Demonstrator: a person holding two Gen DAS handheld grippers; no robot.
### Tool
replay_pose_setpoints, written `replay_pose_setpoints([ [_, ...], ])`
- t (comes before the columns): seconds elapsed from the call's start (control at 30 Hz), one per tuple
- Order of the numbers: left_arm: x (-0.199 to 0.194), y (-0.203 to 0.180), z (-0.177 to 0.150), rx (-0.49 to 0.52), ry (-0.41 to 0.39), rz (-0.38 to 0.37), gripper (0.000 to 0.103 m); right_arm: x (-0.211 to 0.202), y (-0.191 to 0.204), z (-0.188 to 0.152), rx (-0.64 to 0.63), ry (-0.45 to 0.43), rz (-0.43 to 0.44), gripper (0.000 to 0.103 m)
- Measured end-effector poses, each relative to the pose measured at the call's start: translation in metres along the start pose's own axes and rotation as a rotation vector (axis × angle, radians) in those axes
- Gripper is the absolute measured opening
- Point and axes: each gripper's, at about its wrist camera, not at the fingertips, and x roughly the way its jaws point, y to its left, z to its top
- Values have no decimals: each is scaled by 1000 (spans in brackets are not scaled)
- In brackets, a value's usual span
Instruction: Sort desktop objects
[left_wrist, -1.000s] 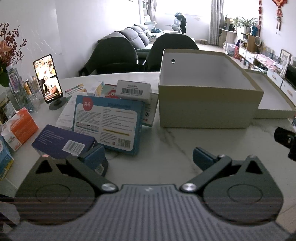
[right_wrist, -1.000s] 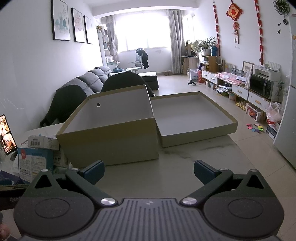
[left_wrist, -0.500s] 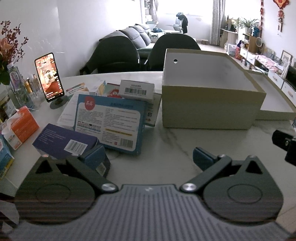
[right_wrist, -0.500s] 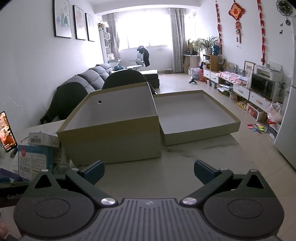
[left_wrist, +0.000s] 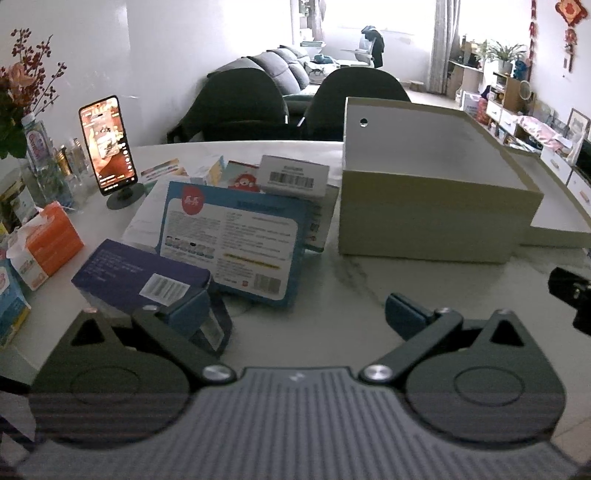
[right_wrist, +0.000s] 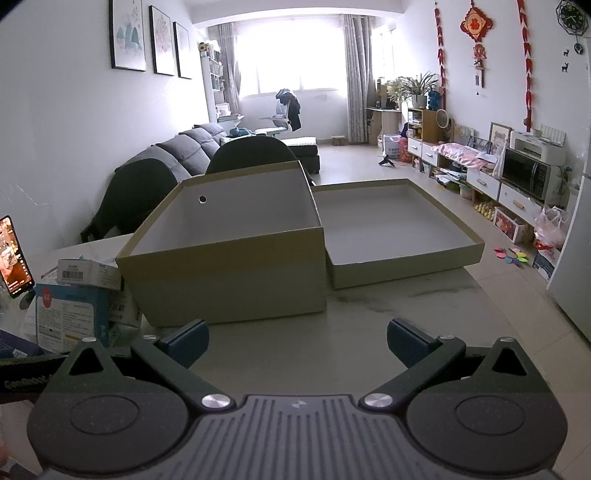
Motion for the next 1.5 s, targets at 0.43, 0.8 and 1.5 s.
replay_pose_setpoints([
  [0.43, -1, 36, -3, -81, -45, 0, 103, -13, -5, 4, -15, -101, 18, 103],
  [0.8, -9, 78, -12, -160, -139, 47, 103, -15, 20, -2, -119, -210, 189, 103],
  [1.5, 5, 162, -29, -334, -103, 24, 103, 4, 99, -4, -262, -70, 534, 103],
])
